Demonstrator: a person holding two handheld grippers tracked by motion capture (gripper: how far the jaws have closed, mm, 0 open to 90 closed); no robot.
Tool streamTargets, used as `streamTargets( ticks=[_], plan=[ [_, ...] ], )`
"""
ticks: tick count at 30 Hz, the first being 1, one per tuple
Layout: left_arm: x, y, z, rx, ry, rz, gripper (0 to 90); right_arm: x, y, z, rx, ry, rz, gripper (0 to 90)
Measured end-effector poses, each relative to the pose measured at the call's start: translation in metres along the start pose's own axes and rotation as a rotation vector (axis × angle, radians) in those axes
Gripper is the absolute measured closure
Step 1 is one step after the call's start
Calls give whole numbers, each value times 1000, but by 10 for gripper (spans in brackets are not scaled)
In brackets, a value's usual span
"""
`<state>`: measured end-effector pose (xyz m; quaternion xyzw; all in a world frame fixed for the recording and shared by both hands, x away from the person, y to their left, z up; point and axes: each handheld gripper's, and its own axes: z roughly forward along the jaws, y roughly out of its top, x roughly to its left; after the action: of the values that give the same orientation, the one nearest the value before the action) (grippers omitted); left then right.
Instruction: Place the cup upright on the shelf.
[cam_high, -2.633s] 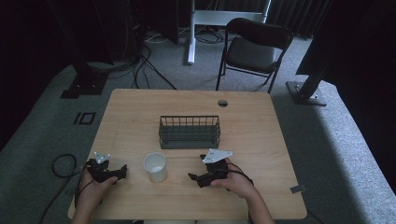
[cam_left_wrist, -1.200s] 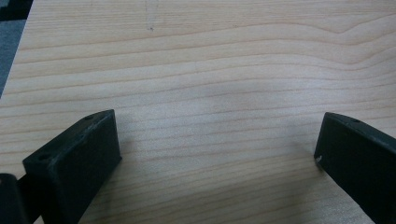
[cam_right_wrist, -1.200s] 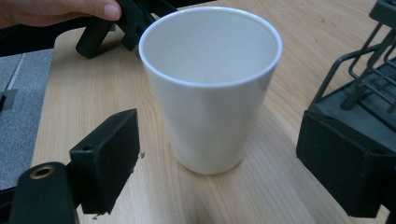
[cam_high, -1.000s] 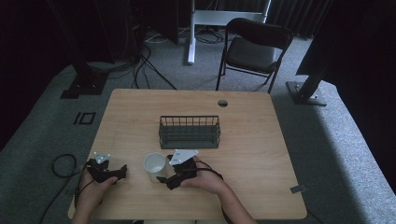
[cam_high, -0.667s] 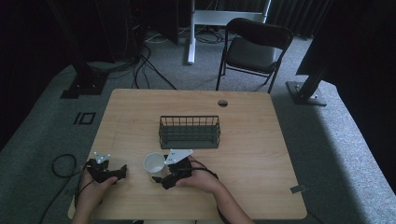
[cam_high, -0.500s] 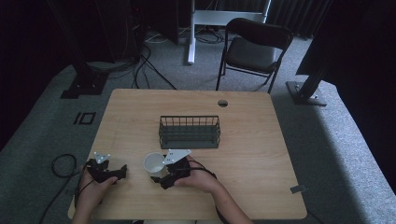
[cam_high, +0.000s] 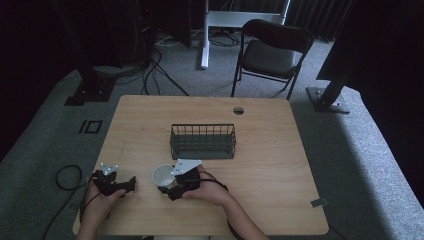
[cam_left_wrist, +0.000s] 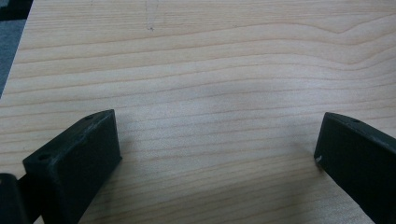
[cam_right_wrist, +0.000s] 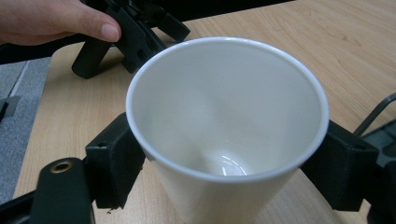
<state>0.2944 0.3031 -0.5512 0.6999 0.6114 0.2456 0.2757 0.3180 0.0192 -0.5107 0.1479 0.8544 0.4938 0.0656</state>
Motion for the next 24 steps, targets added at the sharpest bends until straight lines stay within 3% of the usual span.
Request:
streamTargets(
  ticks=[10,24],
  plan=[
    [0,0,0,0,0,0,4,-1,2,-3,-12,1,9,205],
    [0,0,0,-1,0,-2,4,-9,16,-23,-39,-14,42,205]
  ],
)
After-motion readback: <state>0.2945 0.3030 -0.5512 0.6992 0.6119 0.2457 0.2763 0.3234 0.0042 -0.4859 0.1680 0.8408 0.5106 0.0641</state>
